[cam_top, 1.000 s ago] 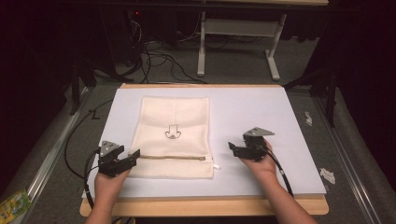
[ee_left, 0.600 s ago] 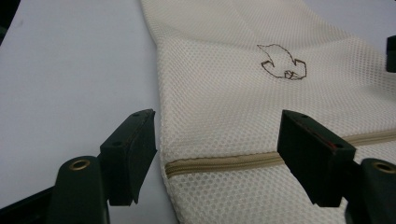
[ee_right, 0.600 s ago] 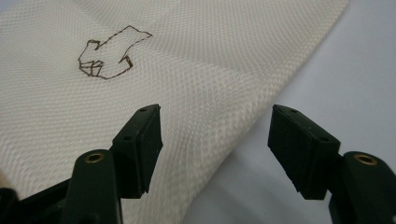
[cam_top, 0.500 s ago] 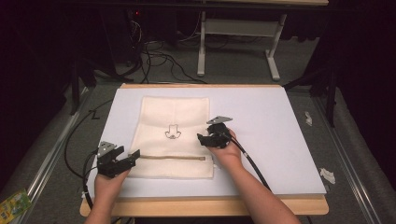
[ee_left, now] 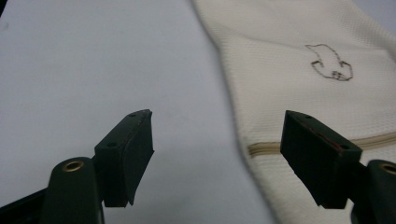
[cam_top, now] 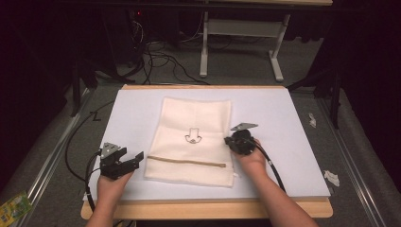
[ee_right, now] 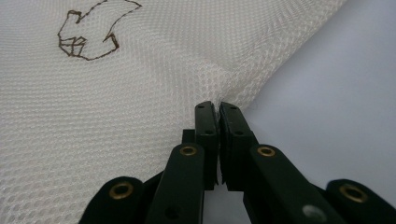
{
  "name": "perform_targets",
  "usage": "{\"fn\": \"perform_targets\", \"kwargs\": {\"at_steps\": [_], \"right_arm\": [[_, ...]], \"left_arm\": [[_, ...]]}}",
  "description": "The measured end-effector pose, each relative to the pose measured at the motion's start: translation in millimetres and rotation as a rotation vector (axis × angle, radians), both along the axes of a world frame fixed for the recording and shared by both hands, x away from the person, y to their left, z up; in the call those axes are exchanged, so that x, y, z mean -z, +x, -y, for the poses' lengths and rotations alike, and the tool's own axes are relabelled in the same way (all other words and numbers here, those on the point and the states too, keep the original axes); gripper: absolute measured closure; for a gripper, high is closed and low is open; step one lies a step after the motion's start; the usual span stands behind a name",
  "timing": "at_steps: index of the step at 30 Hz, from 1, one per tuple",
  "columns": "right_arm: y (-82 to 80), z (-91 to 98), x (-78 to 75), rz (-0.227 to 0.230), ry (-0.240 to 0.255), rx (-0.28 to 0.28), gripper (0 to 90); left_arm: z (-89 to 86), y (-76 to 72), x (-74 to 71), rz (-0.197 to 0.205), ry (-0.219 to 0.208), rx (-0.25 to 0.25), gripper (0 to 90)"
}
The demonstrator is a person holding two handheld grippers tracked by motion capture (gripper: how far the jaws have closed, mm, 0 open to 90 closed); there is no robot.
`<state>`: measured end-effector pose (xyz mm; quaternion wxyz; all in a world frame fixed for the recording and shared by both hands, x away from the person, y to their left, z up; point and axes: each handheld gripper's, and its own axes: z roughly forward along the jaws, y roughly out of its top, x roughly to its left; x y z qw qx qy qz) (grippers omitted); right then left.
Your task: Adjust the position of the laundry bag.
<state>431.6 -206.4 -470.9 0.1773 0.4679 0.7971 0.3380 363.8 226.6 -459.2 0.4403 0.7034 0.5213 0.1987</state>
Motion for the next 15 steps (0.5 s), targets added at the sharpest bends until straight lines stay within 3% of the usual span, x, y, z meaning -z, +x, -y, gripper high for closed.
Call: {"fn": "perform_targets", "kwargs": {"at_steps": [4,6,7,8,10,13,15], "right_arm": [[-9.0,46.0,-1.1,0.009,-0.017,0.064,87.3],[-12.4,68.5,-2.3,0.033,-0.053,0.119,86.0],[-13.0,75.3,-2.3,0.035,-0.056,0.134,83.9],[-14.1,84.6,-2.0,0.035,-0.055,0.151,76.2],[-18.7,95.4,-4.2,0.047,-0.031,0.161,65.5],[-33.4,105.2,-14.5,0.078,0.010,0.150,58.5],[-49.9,110.9,-24.4,0.106,0.008,0.136,55.2]], "left_arm": [[6.5,-1.2,-0.7,-0.001,0.003,0.011,25.8],[10.8,-1.7,-2.1,0.001,0.003,0.026,25.6],[14.1,-2.0,-2.8,0.005,0.007,0.034,25.5],[16.0,-2.2,-3.2,0.004,0.010,0.041,25.4],[22.0,-3.3,-3.9,0.005,0.013,0.060,25.4],[35.6,-6.0,-5.5,0.010,0.031,0.097,25.2],[43.4,-7.2,-7.3,0.009,0.036,0.114,24.9]]}}
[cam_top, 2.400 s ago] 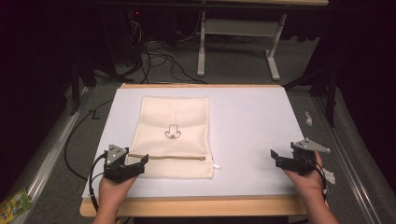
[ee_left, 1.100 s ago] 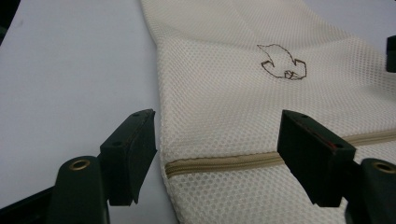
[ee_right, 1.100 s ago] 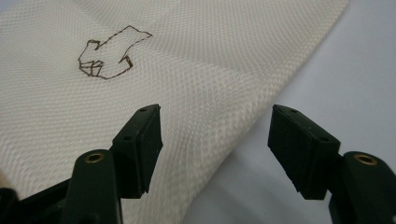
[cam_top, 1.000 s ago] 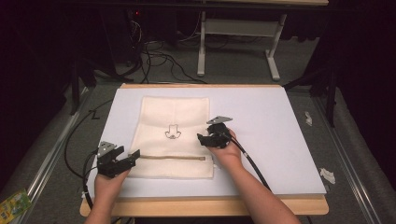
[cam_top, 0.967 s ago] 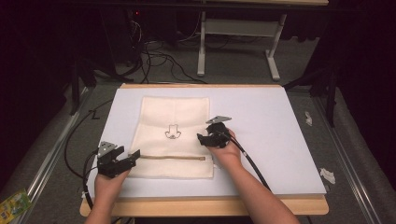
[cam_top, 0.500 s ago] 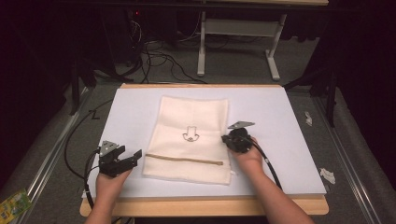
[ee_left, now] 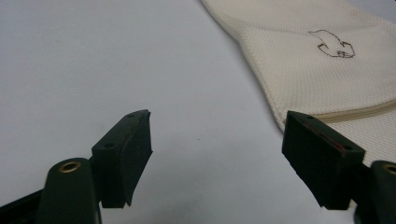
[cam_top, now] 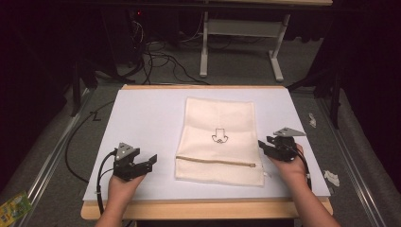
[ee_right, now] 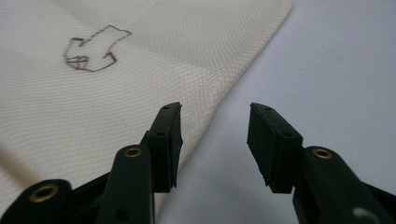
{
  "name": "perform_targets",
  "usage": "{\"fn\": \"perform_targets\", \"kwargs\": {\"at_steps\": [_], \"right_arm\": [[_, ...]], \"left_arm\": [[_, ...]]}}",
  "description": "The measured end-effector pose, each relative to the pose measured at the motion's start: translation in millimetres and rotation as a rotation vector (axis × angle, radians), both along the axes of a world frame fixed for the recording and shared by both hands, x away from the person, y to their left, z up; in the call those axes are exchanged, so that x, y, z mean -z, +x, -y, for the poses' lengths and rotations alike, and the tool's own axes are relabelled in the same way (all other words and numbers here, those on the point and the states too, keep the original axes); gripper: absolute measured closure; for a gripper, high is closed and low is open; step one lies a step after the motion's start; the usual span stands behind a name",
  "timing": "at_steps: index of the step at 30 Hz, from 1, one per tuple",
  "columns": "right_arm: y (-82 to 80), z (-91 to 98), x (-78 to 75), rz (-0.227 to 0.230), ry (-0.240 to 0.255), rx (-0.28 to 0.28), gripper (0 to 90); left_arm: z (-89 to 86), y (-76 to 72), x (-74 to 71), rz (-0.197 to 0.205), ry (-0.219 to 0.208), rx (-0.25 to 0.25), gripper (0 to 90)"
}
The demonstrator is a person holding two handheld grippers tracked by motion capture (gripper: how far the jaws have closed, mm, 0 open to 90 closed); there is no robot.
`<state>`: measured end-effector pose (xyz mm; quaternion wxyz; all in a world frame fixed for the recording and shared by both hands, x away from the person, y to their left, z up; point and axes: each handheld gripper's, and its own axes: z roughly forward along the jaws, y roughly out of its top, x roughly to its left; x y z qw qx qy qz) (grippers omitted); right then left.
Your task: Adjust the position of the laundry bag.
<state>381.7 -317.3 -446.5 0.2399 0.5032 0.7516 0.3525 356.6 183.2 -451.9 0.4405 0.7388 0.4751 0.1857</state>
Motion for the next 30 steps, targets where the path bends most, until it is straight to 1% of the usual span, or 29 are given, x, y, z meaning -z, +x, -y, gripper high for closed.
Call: {"fn": "perform_targets", "kwargs": {"at_steps": [3,4,6,7,8,9,11,12,13,14,15,16,17,18,19,20,22,24,26,27,28,30], "right_arm": [[-23.7,7.5,-9.1,0.003,0.036,-0.025,51.5],[-35.1,10.7,-10.0,0.003,0.060,-0.030,50.9],[-51.1,14.3,-6.2,-0.001,0.090,-0.034,49.4],[-55.3,15.3,-3.5,-0.003,0.091,-0.042,49.3],[-59.4,15.3,0.4,-0.016,0.089,-0.045,49.0],[-61.5,14.6,5.1,-0.033,0.073,-0.053,48.2],[-61.6,13.7,7.1,-0.043,0.071,-0.062,47.6],[-61.8,13.7,7.4,-0.040,0.075,-0.060,47.7],[-61.8,14.2,7.5,-0.040,0.091,-0.059,47.9],[-61.4,15.0,7.8,-0.041,0.096,-0.063,47.9],[-61.4,15.6,8.3,-0.045,0.102,-0.064,48.0],[-61.3,16.7,9.3,-0.042,0.099,-0.069,48.2],[-61.9,17.4,10.0,-0.046,0.101,-0.069,48.3],[-62.0,18.7,10.5,-0.046,0.099,-0.073,48.5],[-62.5,20.2,10.5,-0.044,0.103,-0.072,48.6],[-62.9,20.9,10.2,-0.046,0.107,-0.069,48.8],[-63.5,22.6,9.5,-0.044,0.111,-0.066,49.1],[-63.5,23.5,9.5,-0.043,0.114,-0.063,49.5],[-63.3,23.6,9.9,-0.042,0.113,-0.064,49.8],[-63.3,23.5,10.2,-0.044,0.114,-0.066,49.8],[-63.4,22.9,10.4,-0.045,0.116,-0.067,49.9],[-63.0,21.8,11.6,-0.047,0.106,-0.072,50.3]], "left_arm": [[12.7,-2.7,-1.1,-0.014,-0.013,0.033,26.5],[17.1,-3.5,-0.8,-0.020,-0.012,0.045,27.6],[31.0,-5.8,0.7,-0.029,0.034,0.074,31.2],[39.0,-6.6,1.3,-0.030,0.054,0.082,32.6],[48.7,-6.8,2.1,-0.043,0.062,0.116,33.9],[52.1,-6.8,2.8,-0.049,0.062,0.122,35.8],[64.6,-6.9,7.1,-0.082,0.072,0.153,38.5],[72.1,-7.5,10.9,-0.107,0.111,0.170,42.5],[76.2,-7.9,13.3,-0.121,0.136,0.179,47.2],[80.2,-8.6,16.3,-0.139,0.156,0.200,50.8],[83.0,-9.6,19.5,-0.154,0.161,0.217,56.8],[85.3,-11.3,22.2,-0.157,0.169,0.219,64.0],[85.5,-12.9,22.1,-0.138,0.184,0.221,68.4],[85.7,-13.6,22.4,-0.152,0.163,0.234,77.4],[85.6,-14.2,22.7,-0.153,0.157,0.238,83.2],[85.6,-15.3,22.8,-0.152,0.157,0.244,85.5],[85.7,-17.8,21.6,-0.173,0.146,0.270,87.0],[87.7,-25.2,20.9,-0.189,0.132,0.309,87.4],[91.4,-32.6,19.8,-0.193,0.140,0.348,87.4],[93.9,-36.4,18.9,-0.187,0.150,0.363,87.4],[95.2,-39.1,17.9,-0.184,0.158,0.374,87.3],[96.3,-42.3,16.9,-0.178,0.152,0.376,85.0]]}}
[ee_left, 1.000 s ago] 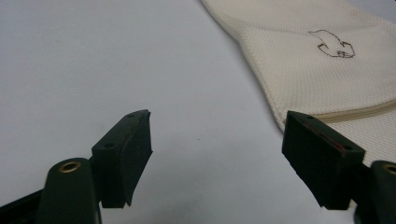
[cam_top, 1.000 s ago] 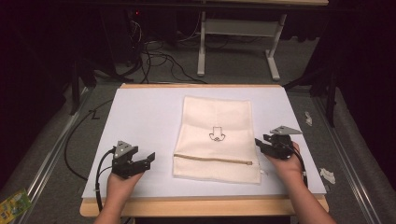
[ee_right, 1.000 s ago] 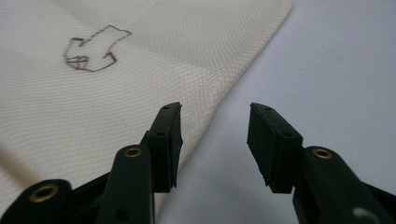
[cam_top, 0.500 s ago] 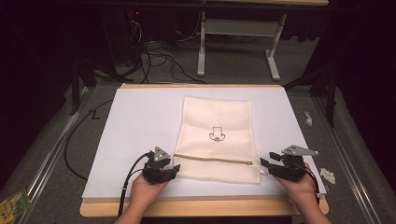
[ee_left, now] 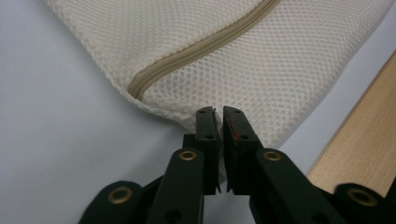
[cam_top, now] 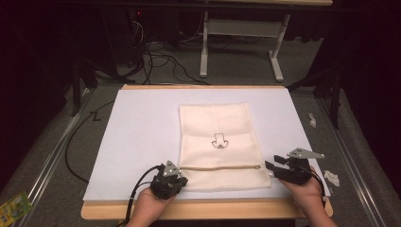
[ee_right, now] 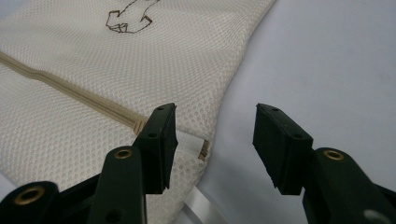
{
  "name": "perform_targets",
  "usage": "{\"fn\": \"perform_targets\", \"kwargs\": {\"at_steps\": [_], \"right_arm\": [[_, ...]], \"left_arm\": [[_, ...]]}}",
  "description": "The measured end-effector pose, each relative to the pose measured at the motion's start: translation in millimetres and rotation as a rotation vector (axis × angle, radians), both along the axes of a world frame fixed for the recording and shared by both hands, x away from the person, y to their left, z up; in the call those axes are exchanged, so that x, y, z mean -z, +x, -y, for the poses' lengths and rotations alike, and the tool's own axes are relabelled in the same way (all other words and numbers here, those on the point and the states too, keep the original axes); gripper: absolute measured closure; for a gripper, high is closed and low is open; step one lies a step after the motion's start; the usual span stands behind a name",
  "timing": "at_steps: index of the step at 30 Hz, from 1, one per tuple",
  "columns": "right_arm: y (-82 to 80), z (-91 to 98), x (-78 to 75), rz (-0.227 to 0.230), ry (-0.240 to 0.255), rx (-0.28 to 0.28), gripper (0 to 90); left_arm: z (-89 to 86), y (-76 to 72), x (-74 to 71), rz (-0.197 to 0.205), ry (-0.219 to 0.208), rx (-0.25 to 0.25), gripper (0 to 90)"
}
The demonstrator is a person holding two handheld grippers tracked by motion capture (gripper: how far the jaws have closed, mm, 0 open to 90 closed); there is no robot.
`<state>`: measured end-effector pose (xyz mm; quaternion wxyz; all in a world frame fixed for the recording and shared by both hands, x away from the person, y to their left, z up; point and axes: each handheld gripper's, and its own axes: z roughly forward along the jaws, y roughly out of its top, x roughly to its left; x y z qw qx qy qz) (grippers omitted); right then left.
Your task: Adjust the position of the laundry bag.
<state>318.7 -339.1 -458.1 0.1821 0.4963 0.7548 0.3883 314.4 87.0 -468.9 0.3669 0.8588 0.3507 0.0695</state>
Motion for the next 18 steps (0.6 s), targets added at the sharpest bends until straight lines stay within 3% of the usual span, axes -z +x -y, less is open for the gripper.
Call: {"fn": "perform_targets", "kwargs": {"at_steps": [3,7,11,13,18], "right_arm": [[0.5,-2.5,2.3,-0.012,-0.006,-0.008,52.3],[3.1,-6.4,7.2,-0.051,-0.018,-0.016,56.1],[8.7,-7.8,14.2,-0.097,0.001,-0.030,63.5],[9.4,-9.5,16.7,-0.115,0.021,-0.042,62.4],[7.2,-12.2,17.5,-0.104,0.010,-0.045,62.3]], "left_arm": [[-3.7,0.6,-3.4,0.031,-0.037,-0.008,62.6],[-12.1,2.4,-8.2,0.107,-0.051,-0.067,47.2],[-18.6,4.9,-9.6,0.128,-0.070,-0.107,42.8],[-20.9,5.9,-9.6,0.127,-0.082,-0.115,42.6],[-22.5,6.1,-10.5,0.132,-0.100,-0.126,42.5]]}}
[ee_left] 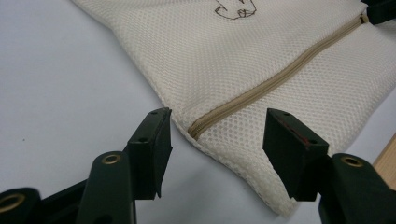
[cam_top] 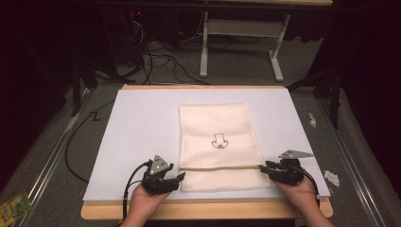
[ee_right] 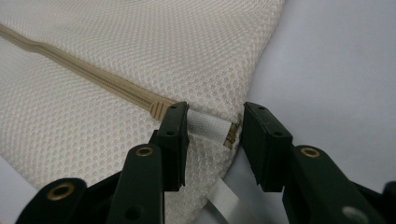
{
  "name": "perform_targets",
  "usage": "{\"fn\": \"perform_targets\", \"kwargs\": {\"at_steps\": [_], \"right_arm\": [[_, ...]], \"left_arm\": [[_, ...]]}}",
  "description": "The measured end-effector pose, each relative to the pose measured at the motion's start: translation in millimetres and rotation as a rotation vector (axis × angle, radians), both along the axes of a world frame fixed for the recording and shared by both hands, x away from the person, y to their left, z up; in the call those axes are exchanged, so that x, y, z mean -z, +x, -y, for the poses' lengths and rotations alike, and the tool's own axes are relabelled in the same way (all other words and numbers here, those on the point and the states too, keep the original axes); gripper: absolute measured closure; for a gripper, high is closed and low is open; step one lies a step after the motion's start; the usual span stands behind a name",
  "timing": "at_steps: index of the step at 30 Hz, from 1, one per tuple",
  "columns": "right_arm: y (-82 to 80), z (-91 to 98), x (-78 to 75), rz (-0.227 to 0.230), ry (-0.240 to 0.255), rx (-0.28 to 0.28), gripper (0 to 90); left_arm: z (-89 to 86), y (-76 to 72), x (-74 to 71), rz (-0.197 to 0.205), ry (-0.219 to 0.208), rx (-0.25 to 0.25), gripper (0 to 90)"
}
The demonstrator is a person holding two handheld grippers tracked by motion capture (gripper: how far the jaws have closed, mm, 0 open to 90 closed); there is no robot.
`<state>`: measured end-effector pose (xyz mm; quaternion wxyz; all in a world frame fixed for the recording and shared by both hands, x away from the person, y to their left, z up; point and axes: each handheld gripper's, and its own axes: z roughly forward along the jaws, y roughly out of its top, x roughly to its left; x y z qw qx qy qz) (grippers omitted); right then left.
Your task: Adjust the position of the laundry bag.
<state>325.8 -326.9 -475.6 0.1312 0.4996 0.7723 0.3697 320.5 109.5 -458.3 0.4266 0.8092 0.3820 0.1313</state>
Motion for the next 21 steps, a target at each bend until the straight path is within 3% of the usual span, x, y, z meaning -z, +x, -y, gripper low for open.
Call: {"fn": "perform_targets", "kwargs": {"at_steps": [5,7,12,16,19,21], "right_arm": [[-1.2,-6.8,-0.9,0.030,-0.090,-0.026,67.7],[-1.9,-9.7,-2.0,0.026,-0.102,-0.029,73.2],[-1.0,-8.9,-2.6,0.011,-0.077,-0.048,81.9],[-0.1,-8.6,-4.3,0.016,-0.077,-0.061,83.6],[0.8,-7.1,-5.8,0.028,-0.065,-0.073,83.8],[1.0,-7.2,-6.2,0.029,-0.069,-0.073,83.8]], "left_arm": [[0.8,0.4,-2.7,-0.004,-0.046,-0.001,42.8],[0.9,0.3,-4.2,-0.009,-0.060,0.002,43.2],[1.9,0.0,-6.3,-0.050,-0.112,0.038,51.0],[5.0,-1.0,-6.5,-0.040,-0.098,0.036,50.8],[5.9,-0.1,-6.1,-0.056,-0.098,0.030,50.8],[6.2,0.5,-6.6,-0.037,-0.094,0.011,50.6]]}}
